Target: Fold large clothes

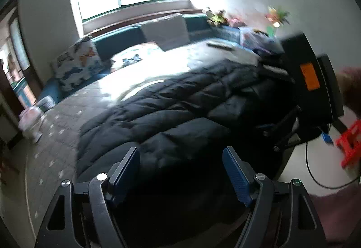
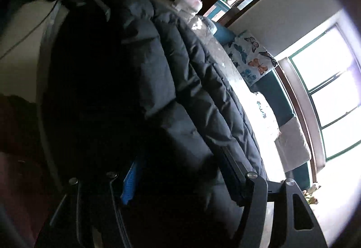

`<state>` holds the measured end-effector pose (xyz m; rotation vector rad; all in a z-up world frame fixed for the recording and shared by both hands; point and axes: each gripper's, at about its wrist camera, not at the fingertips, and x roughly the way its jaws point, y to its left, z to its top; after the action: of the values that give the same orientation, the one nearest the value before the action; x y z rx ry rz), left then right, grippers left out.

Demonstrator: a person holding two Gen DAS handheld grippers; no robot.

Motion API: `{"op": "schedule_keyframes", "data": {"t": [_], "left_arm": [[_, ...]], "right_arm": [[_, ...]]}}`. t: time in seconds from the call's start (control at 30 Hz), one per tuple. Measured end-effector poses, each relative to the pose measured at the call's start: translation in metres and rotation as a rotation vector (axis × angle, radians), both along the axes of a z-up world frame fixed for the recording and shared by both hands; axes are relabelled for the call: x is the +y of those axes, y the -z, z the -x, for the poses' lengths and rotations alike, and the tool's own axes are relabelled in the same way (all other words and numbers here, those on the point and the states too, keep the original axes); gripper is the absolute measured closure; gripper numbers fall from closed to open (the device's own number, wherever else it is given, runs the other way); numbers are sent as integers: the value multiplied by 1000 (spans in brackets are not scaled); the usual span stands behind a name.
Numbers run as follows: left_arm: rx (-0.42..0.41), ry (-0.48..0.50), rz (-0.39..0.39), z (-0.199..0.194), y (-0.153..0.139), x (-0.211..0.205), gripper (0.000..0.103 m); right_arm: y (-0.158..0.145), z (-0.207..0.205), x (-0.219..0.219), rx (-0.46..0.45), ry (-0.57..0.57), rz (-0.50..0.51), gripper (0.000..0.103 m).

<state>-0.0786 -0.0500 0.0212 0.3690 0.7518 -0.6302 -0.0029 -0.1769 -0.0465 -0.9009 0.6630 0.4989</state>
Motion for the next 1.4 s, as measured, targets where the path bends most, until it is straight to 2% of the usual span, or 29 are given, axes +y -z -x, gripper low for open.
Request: {"op": "schedule_keyframes", "data": {"t": [0.07,0.13,0.17,0.23,0.3,0.5,0.67,0.7,0.73,0.77,0.8,0.83,0.9,1.07,1.13,1.17,1.2,1.27,1.33,1.4], "left_arm": [[6,39,-22,-7,10,-10,22],[17,81,-48,-14,20,-22,22],[19,94,-58,-17,25,-25,22],[19,121,-79,-22,33,-33,22],[14,138,-101,-28,40,-40,22],[-64,123,-150,-43,49,-54,22],[-140,97,-206,-55,59,-70,22],[-160,92,-222,-58,62,-74,28],[-185,87,-235,-62,65,-77,43],[-189,85,-243,-65,67,-79,52],[-182,82,-245,-68,69,-78,73],[-164,79,-231,-75,69,-78,84],[-160,72,-198,-82,69,-75,92],[-164,49,-149,-87,57,-57,94],[-167,40,-141,-92,54,-55,94],[-166,37,-135,-92,51,-53,94],[-160,35,-123,-96,49,-51,94],[-164,29,-115,-94,43,-47,95],[-176,28,-112,-89,40,-42,95],[-179,27,-107,-72,32,-37,95]], "right_arm": [[1,-2,-2,7,11,-7,33],[-2,-5,-5,29,22,-28,44],[-3,-7,-6,34,34,-33,55],[-6,-10,-10,54,60,-52,64],[-15,-13,-15,103,79,-119,86],[-53,-21,-33,182,125,-335,91],[-73,-22,-41,196,143,-428,92],[-73,-23,-42,193,144,-434,91],[-74,-21,-41,191,146,-437,91],[-74,-24,-41,192,146,-438,91],[-71,-23,-39,193,145,-431,91],[-68,-24,-37,192,143,-418,91],[-62,-25,-32,190,138,-391,91],[-54,-15,-23,137,110,-304,86],[-49,-11,-18,102,110,-252,79],[-46,-10,-17,84,114,-232,69],[-44,-9,-16,68,117,-212,54],[-36,-7,-14,24,126,-165,45],[-29,-11,-16,-6,149,-120,45],[-26,-17,-20,1,175,-120,46]]}}
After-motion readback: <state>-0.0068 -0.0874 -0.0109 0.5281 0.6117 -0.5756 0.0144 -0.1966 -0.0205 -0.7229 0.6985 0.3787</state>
